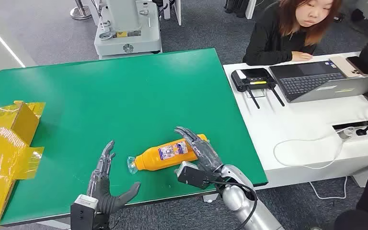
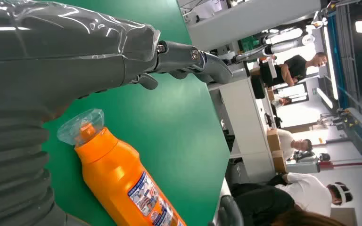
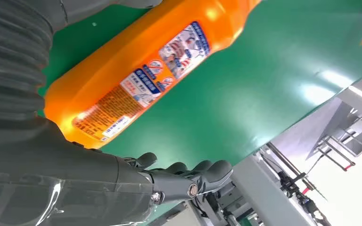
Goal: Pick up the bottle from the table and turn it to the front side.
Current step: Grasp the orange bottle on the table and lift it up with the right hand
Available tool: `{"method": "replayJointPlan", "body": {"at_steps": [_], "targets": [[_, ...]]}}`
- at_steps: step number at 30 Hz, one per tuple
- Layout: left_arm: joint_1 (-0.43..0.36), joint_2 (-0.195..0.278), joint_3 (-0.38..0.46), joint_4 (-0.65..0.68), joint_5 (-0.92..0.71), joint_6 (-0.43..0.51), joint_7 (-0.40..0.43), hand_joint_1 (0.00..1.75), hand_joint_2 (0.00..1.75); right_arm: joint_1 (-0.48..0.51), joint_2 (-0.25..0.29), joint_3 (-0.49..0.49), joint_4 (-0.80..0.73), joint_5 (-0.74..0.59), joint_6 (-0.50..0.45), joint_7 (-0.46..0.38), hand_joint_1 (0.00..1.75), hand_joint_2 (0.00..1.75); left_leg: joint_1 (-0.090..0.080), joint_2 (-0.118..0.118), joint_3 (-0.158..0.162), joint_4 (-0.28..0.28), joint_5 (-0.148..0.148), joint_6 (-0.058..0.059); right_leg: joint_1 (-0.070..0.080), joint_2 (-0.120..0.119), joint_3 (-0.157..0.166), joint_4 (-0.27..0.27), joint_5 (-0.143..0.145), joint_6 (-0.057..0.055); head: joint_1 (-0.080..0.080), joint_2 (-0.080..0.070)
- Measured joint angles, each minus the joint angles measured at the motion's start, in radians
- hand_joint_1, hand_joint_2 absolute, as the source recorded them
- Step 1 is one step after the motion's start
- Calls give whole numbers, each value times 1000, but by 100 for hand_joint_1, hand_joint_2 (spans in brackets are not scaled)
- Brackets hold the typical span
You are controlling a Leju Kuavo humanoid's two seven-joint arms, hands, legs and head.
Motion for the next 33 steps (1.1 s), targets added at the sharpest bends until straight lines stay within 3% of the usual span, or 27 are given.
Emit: {"method": "replayJointPlan", "body": {"at_steps": [5,15,29,32,33], "targets": [[-4,-4,0,0,17,-30,11,0,175,-99,0,3,138,40,15,96,0,175,0,0,0,0,1,0,0,0,0,0,1,0,0,0],[-22,-7,0,0,38,-77,37,0,175,-268,1,10,442,179,51,146,0,175,0,0,1,0,1,0,0,0,1,0,2,1,0,0],[-26,-16,0,0,45,-44,21,0,175,-352,-8,60,579,268,102,50,0,175,0,6,7,0,2,0,0,6,5,0,5,0,0,0],[-31,-22,0,1,47,-44,21,0,175,-389,-8,88,613,287,133,55,8,175,0,7,8,0,2,0,0,8,5,0,5,0,0,0],[-32,-23,0,1,48,-43,21,0,175,-402,-8,98,625,295,142,58,19,175,0,7,8,0,2,0,0,8,5,0,6,0,0,0]]}}
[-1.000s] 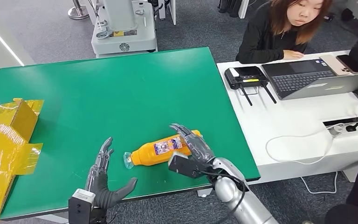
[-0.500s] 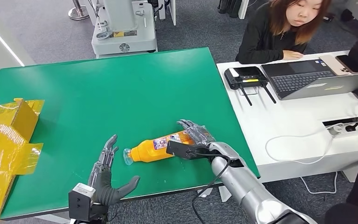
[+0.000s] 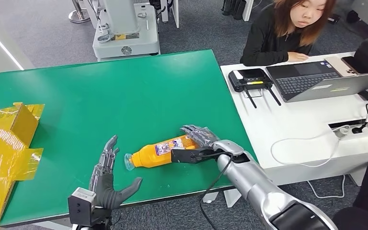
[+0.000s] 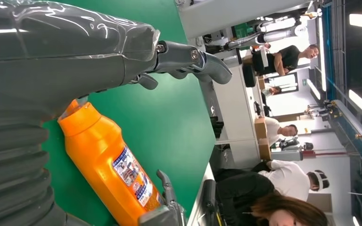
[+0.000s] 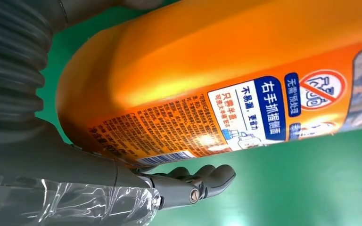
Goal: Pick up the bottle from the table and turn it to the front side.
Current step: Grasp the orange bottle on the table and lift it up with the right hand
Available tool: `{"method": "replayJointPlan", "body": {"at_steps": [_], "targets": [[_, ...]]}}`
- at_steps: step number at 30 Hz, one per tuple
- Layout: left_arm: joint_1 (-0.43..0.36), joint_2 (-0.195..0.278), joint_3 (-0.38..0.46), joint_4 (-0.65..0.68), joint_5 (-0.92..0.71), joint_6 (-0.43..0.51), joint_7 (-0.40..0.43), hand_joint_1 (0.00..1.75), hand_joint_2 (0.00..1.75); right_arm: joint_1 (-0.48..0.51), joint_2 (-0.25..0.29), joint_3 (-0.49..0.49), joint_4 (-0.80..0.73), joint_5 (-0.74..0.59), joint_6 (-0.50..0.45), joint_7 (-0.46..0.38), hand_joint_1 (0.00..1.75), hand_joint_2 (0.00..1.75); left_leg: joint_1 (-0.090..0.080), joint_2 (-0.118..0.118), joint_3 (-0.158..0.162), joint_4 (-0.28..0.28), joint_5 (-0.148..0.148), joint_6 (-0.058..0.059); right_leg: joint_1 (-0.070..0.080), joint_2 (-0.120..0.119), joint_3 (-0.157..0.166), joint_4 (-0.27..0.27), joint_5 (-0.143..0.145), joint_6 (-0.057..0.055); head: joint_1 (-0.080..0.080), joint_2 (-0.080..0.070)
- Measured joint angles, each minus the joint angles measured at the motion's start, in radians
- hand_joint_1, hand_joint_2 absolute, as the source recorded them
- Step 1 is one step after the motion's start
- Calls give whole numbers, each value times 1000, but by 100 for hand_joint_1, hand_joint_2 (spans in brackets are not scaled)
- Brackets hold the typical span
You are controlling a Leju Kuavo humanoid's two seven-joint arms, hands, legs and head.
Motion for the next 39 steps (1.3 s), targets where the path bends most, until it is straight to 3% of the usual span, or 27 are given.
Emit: {"method": "replayJointPlan", "body": {"at_steps": [2,4,12,16,20,23,30,39], "targets": [[-2,-3,0,3,0,1,0,0,175,-25,1,21,22,13,18,5,98,175,0,0,0,0,0,0,0,0,0,0,0,0,0,0],[-4,-5,0,5,1,2,-1,0,175,-47,2,42,40,23,32,5,162,175,0,0,0,0,1,-1,1,0,0,0,0,0,0,0],[-9,-7,0,13,8,1,-16,0,175,-88,3,85,90,21,20,-21,155,175,0,-1,0,0,2,-1,1,0,0,0,0,0,0,0],[-10,-7,0,20,10,-3,-23,0,175,-97,3,94,107,19,9,-35,171,175,0,-1,0,0,2,-1,0,0,0,0,1,0,0,0],[-12,-7,0,27,10,-4,-30,0,175,-98,3,101,117,-5,-31,-66,175,175,0,-1,-1,0,2,-1,0,0,0,0,1,1,0,0],[-8,-6,0,30,10,2,-42,0,175,-82,2,98,114,-69,-86,-137,175,175,0,-2,-2,0,2,-1,0,-2,-1,0,1,1,0,0],[10,-6,20,30,7,8,-54,0,175,53,-4,18,-41,-358,-175,-339,175,175,1,-10,-9,0,3,0,0,-9,-6,0,0,2,0,0],[9,-15,53,30,-8,-11,-43,0,175,330,-19,-76,-399,-540,-242,-349,175,175,0,-13,-12,0,1,1,0,-12,-7,0,-3,3,0,0]]}}
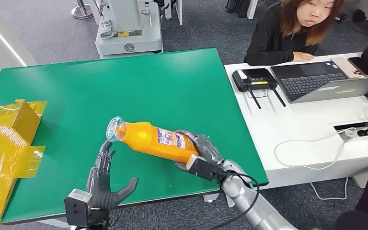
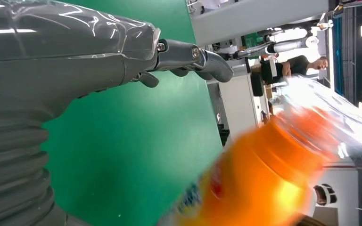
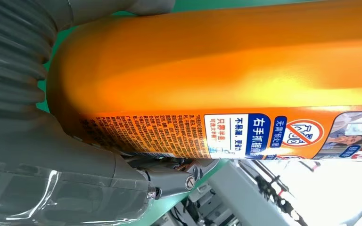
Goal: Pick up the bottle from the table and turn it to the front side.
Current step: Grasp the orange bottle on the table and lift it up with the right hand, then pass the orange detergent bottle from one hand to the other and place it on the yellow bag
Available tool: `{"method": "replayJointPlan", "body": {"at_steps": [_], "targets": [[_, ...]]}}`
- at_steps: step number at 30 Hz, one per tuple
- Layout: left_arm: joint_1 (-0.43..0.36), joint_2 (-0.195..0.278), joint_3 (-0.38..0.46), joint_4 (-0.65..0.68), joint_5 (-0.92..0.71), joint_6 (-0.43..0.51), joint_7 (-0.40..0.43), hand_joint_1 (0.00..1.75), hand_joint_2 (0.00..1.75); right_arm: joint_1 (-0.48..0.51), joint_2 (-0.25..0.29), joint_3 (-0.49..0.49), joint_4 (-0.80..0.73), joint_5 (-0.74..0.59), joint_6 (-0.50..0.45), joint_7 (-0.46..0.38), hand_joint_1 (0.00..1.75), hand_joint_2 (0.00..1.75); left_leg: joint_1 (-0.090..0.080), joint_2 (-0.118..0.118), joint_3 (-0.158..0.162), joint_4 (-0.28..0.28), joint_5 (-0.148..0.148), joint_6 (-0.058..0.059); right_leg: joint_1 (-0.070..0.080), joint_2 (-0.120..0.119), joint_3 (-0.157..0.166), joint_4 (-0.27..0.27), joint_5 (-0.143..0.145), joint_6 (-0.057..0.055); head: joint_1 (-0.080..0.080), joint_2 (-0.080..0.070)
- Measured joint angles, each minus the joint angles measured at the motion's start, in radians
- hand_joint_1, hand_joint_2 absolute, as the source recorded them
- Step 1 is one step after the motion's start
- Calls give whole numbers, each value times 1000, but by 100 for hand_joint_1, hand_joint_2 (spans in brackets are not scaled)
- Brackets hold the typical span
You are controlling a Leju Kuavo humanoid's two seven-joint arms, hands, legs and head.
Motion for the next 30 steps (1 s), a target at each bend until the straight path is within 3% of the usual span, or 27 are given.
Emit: {"method": "replayJointPlan", "body": {"at_steps": [6,17,22,30], "targets": [[2,8,17,-1,8,26,-1,0,175,184,4,-52,-192,-41,8,5,175,175,0,0,-1,0,-1,0,0,0,0,0,0,0,0,0],[41,22,35,-51,32,48,-9,0,175,309,63,-173,-387,-198,62,-105,175,175,0,0,-1,0,-1,0,0,0,-1,0,-1,0,0,0],[16,22,35,-88,34,38,-16,0,175,293,89,-201,-471,-208,70,-121,175,175,0,1,-1,0,0,0,0,0,0,0,0,0,0,0],[-56,10,35,-98,60,-10,13,0,175,112,97,-218,-450,-240,99,-113,175,175,0,2,0,0,3,0,0,1,0,0,2,0,0,0]]}}
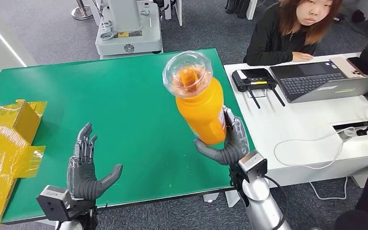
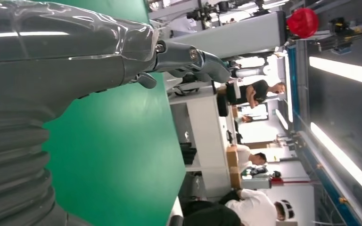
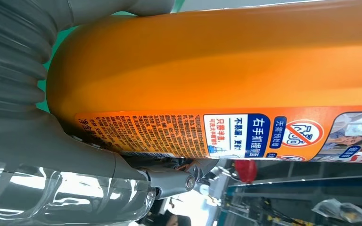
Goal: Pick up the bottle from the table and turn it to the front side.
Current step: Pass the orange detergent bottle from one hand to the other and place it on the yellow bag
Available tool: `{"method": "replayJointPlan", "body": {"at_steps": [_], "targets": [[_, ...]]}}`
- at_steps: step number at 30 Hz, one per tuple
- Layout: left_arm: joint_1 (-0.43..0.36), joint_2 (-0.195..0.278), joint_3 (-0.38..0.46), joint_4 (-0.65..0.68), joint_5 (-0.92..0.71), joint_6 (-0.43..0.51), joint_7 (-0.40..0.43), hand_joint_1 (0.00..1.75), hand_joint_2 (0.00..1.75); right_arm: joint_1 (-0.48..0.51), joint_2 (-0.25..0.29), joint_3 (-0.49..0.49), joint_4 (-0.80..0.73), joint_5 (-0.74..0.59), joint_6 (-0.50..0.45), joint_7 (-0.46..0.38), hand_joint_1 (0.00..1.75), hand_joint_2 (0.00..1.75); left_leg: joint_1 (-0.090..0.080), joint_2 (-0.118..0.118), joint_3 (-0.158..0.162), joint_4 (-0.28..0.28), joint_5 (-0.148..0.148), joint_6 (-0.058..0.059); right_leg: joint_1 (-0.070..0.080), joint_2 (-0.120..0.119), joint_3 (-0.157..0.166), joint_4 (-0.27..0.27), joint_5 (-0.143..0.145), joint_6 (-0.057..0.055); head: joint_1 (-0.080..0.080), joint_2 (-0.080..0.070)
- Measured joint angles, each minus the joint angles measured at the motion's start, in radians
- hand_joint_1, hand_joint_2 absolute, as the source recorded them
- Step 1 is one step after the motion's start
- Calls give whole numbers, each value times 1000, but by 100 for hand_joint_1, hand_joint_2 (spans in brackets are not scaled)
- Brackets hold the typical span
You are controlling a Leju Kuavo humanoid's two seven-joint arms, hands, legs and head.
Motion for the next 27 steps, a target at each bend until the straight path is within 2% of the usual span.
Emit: {"method": "replayJointPlan", "body": {"at_steps": [7,14,18,22,27], "targets": [[-103,-13,0,1,66,-61,73,0,175,-121,30,-1,78,14,0,44,175,175,0,0,0,0,0,0,0,-1,0,0,1,-1,0,0],[-160,-24,0,8,91,-109,121,0,175,-145,39,0,124,19,7,55,175,175,0,-1,-1,0,0,0,0,-1,-1,0,1,-1,0,0],[-209,-36,0,15,104,-139,155,0,175,-180,42,0,208,15,20,49,175,175,0,0,-1,0,0,0,0,0,-1,0,1,-1,0,0],[-221,-38,0,18,109,-142,159,0,175,-191,45,0,233,15,20,46,175,175,0,0,-1,0,0,0,0,0,-1,0,1,-1,0,0],[-303,-45,0,50,138,-177,192,0,175,-318,81,15,463,22,10,29,175,175,0,0,-1,0,2,0,0,0,-2,1,2,-1,0,0]]}}
